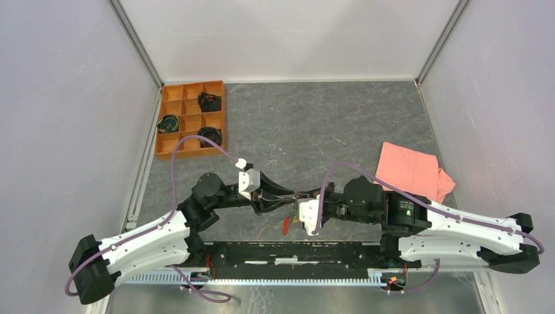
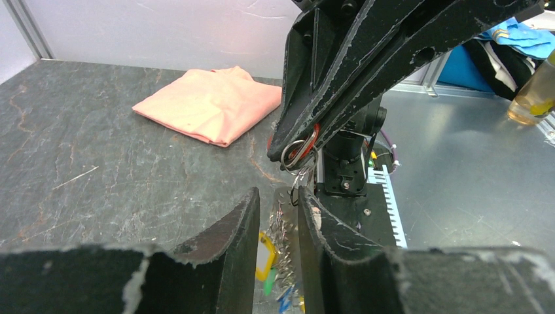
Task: Remove the keys from the keyring
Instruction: Remove the key from the keyring.
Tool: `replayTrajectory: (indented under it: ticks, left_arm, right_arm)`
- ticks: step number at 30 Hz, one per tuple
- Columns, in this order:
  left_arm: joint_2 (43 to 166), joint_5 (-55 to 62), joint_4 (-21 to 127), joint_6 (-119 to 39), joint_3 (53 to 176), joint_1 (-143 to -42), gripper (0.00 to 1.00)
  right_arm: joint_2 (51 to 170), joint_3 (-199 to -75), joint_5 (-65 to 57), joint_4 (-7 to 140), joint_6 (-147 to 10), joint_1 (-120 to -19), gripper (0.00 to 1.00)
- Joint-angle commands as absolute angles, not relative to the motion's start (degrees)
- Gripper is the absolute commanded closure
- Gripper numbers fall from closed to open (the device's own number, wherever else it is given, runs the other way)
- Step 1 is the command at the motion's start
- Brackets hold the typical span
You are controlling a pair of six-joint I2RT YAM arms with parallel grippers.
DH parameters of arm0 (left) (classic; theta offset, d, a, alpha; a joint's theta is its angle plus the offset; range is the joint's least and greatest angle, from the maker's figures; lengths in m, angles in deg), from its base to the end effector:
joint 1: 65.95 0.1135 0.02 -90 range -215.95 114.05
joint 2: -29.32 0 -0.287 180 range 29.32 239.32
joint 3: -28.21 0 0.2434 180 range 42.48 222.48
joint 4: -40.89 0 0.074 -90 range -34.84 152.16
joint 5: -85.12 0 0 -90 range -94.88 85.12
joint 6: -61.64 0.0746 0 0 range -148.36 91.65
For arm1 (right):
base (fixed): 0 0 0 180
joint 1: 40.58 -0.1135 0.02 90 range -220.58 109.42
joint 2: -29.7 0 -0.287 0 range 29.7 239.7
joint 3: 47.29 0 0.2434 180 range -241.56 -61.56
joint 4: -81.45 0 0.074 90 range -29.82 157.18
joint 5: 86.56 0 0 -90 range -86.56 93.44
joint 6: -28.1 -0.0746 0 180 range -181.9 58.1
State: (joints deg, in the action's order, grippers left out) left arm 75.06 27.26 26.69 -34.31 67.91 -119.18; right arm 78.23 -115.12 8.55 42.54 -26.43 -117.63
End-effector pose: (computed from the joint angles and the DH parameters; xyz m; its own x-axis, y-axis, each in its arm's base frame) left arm 0.0864 -0.1820 0.3129 -0.0185 -0.1219 -0.9924 0.9970 0.0728 -0.0275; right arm 0.0512 0.1928 0.3592 0.4911 -0.4434 -0.7498 -0.8189 0.0586 -0.5710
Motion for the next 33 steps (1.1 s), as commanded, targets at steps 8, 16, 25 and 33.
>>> replayTrajectory:
  ticks: [8,16,25,33]
  left_arm:
    - [75.20,27.49,19.40,-35.43,66.55,-121.03,0.66]
    - [74.80,25.70,16.53,-36.14,64.79,-121.66,0.66]
    - [74.87,23.83,15.03,-36.71,63.47,-122.53,0.72]
    - [74.80,21.45,13.81,-36.29,62.87,-123.05,0.86]
  right_arm:
    - [77.61,-119.30,12.26,46.69,-24.95,-118.34,0.99]
    - [76.91,-119.34,12.09,47.07,-24.90,-118.46,0.99]
    - [76.13,-119.11,12.01,47.66,-25.38,-118.71,0.99]
    - [76.26,-118.86,12.13,47.41,-25.92,-118.78,0.99]
